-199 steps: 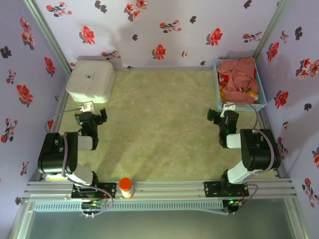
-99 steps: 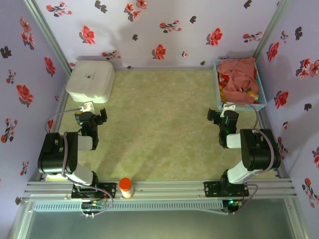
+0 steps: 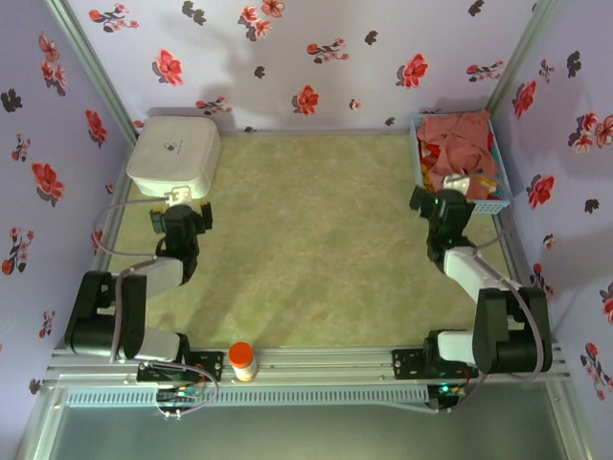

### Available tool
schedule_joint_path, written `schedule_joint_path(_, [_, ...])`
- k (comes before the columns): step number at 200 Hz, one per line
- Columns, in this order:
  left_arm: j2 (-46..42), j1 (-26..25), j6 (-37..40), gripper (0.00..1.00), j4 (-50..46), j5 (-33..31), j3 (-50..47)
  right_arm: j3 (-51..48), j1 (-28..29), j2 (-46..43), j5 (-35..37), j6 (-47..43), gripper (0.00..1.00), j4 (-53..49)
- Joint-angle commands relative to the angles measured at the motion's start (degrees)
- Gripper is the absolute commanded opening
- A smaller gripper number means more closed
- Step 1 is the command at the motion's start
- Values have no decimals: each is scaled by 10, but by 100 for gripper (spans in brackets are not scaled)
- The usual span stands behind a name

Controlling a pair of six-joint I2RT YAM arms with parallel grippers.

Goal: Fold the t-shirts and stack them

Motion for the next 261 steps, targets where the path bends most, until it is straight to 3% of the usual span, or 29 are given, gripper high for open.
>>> schedule_joint_path(1, [-49,-9,-76,97,-190,-52,83,100,1,4,80,102,99,-230])
schedule_joint_path(25, [-48,-19,-140,90,-347,10,179,224,-1,57,43,114,99,-332])
schedule_joint_path(52, [-25,-51,-155,85,-492,54,270,348,-17,135,31,138,99,-419])
schedule_joint_path(92, [-23,-92,-178,72,-565,127,291,463,-41,263,-4,164,82,-495])
schedule_joint_path(130, [-37,-112,-188,71,-627,151,275,493,-49,320,4,162,76,-521])
schedule_joint_path(161, [-49,-114,-202,71,-630,164,256,501,-55,348,5,161,66,-514])
schedule_joint_path(184, [-40,-114,-199,71,-625,175,254,509,-62,356,5,159,51,-506])
schedule_joint_path(199, [-29,-114,-193,71,-633,178,263,510,-63,352,2,155,23,-504])
schedule_joint_path(216, [-21,-114,-191,70,-643,182,274,501,-63,334,5,148,5,-494])
schedule_joint_path(231, [-24,-114,-196,70,-637,188,274,492,-62,308,4,136,0,-482])
schedule_joint_path(261, [-29,-114,-202,70,-632,215,285,476,-39,237,0,89,0,-471])
